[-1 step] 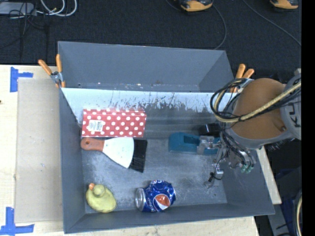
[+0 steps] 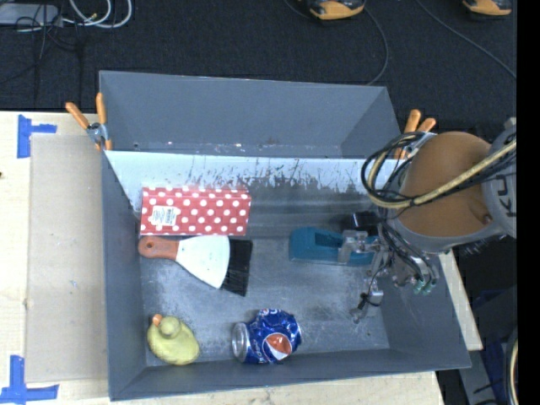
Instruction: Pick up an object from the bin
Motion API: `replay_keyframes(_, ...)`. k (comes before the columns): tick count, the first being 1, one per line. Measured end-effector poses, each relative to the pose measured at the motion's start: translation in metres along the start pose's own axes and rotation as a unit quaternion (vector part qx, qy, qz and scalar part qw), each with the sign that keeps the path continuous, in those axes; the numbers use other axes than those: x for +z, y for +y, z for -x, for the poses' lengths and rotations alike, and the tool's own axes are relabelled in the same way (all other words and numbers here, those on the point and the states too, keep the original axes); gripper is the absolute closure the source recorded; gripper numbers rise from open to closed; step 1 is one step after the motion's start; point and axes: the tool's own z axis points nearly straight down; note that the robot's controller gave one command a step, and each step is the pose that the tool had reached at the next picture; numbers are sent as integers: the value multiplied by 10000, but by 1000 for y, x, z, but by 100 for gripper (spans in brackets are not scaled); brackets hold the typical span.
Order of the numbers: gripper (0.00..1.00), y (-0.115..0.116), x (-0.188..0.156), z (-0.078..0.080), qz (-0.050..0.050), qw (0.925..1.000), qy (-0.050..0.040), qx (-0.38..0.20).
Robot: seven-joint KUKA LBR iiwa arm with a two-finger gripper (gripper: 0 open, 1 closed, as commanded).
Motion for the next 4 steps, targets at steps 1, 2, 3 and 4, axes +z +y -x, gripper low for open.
replay_keyframes(1, 100, -75, -108, -18, -3, 9982, 22, 594)
replay_keyframes(2, 0, -74, -107, -18, 2, 9983, 31, 582)
replay_keyframes(3, 0, -74, -107, -18, 2, 9983, 31, 579)
replay_keyframes(4, 0, -74, -107, -18, 2, 9983, 31, 576)
